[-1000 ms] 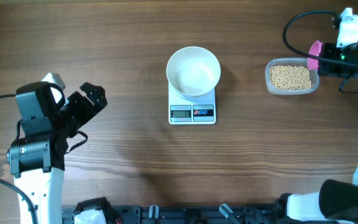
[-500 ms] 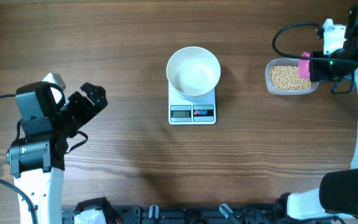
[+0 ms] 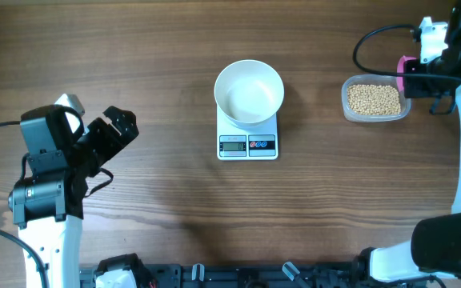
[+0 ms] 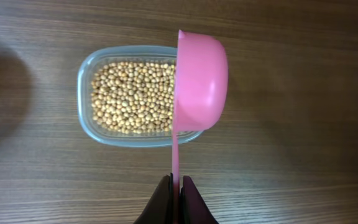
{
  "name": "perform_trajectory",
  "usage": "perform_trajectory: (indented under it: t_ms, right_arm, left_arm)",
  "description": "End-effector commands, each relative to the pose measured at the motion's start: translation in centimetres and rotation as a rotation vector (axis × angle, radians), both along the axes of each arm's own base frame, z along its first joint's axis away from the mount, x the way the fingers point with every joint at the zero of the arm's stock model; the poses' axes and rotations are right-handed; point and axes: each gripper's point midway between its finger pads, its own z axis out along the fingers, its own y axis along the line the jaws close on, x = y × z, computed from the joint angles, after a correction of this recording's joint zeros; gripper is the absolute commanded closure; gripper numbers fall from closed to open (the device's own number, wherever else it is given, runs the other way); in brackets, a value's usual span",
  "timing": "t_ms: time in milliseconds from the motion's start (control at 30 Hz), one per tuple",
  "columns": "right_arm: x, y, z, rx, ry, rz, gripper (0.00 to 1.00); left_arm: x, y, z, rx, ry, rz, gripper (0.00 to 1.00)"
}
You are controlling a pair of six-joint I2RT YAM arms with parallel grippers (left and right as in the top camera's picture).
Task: Scoop item into bowl and weigh 150g on scale
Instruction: 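Move the pink scoop with the right gripper over the soybean tub, then lower the pink scoop into the soybeans with the right gripper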
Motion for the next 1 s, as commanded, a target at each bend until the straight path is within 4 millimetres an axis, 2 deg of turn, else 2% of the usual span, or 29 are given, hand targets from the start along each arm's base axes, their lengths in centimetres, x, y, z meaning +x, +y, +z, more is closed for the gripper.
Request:
perform_trajectory:
  t_ms: [0,133,367,467,667,867,967]
  right_arm:
    - [0.1,-0.5,-1.0,-0.019,0.029,-0.028,0.95]
    - [0.2,-0.4,-1.4,-0.016,0.037,-0.029,0.95]
    - [1.0,0.9,-1.6,-0.031,0.034,0.007,0.95]
    - [1.1,0.7,-1.8,-0.063,0.039,-0.021,0.95]
    - [0.3,0.5,-3.5,-0.088,0.082,-0.058,0.96]
    - [-0.5,2.2,-6.0,-0.088,0.139,-0.016,0.96]
    - [-0.6,2.5,-6.6,-0.105,0.145,-0.022,0.95]
  left_arm:
    - [0.1,0.1,-0.1,-0.003,0.001,-0.002,0.0]
    - [0.1,0.1,-0.1,-0.003,0.002,-0.002,0.0]
    - [0.1,0.1,-0.1,-0.003,0.002,-0.003,0.0]
    - [0.1,0.1,-0.1,-0.003,0.002,-0.003,0.0]
    - [0.1,0.1,-0.1,-0.003,0.001,-0.003,0.0]
    - [0.1,0.1,-0.1,-0.003,0.001,-0.003,0.0]
    - [0.1,0.1,-0.1,-0.003,0.001,-0.003,0.0]
